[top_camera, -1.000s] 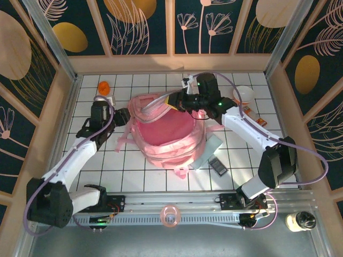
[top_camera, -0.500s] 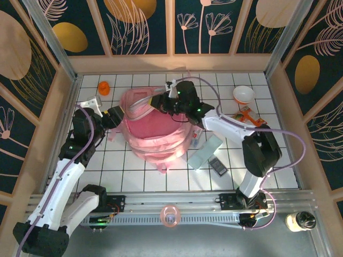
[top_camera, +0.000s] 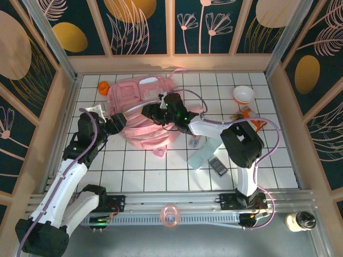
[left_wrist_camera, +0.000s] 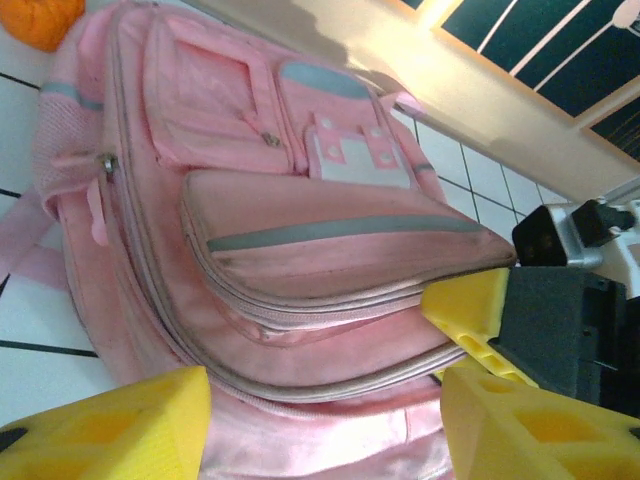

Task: Pack the student bag

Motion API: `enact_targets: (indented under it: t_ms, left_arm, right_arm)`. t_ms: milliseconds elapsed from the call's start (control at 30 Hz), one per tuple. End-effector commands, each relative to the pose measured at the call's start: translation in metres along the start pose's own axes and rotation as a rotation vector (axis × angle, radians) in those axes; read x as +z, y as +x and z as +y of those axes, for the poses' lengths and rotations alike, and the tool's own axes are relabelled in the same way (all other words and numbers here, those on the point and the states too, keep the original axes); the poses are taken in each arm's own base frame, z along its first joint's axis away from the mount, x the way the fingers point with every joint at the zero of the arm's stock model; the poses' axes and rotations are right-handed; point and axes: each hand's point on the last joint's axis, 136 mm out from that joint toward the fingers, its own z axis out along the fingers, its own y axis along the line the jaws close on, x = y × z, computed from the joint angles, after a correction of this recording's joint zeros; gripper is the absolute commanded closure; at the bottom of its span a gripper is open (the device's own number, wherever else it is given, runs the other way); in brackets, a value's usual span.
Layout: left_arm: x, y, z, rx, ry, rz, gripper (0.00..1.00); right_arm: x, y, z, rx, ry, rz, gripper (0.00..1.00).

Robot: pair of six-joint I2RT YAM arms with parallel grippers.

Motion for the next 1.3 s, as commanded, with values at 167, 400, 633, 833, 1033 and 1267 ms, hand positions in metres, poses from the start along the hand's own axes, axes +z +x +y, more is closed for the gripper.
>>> enact_targets:
  t_ms: [167,400,633,833,1033,1267]
  left_arm:
    - [0.018,0.028,0.013,-0.019,-0.003,0.073,0.38]
    - [0.030,0.036,0.019,-0.060,-0.008,0.097,0.40]
    - [0.030,0.031,0.019,-0.035,-0.024,0.086,0.40]
    - [0.029,0.029,0.010,-0.039,0.016,0.090,0.41]
    - [0.031,0.027,-0.002,-0.058,0.061,0.118,0.43]
    - [0.042,0.039,-0.010,-0.047,0.095,0.160,0.44]
  right_arm:
    - [-0.018,0.027,-0.048,0.074,0.200,0.063,0.39]
    - [-0.034,0.044,-0.044,0.103,0.183,0.144,0.40]
    - [-0.051,0.043,0.011,0.036,0.106,0.208,0.43]
    - [-0.080,0.048,0.015,0.005,0.163,0.204,0.42]
    - [-0.128,0.042,0.008,-0.011,0.278,0.133,0.42]
    - [-0.217,0.035,-0.039,0.058,0.501,-0.006,0.41]
